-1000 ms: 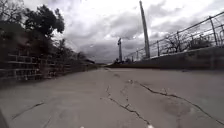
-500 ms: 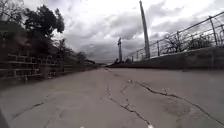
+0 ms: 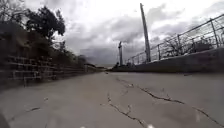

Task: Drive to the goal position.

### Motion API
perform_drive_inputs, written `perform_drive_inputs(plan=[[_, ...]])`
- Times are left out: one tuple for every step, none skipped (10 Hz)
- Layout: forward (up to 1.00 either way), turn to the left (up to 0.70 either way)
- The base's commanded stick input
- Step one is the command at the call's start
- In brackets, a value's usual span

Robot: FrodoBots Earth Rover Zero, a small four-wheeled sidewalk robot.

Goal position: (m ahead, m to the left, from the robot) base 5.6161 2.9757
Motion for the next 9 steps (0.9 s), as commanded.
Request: perform_drive_inputs(plan=[[0.7,0.0],[0.7,0.0],[0.7,0.0],[0.7,0.0],[0.7,0.0],[0.7,0.0],[0.7,0.0],[0.7,0.0],[0.7,0.0]])
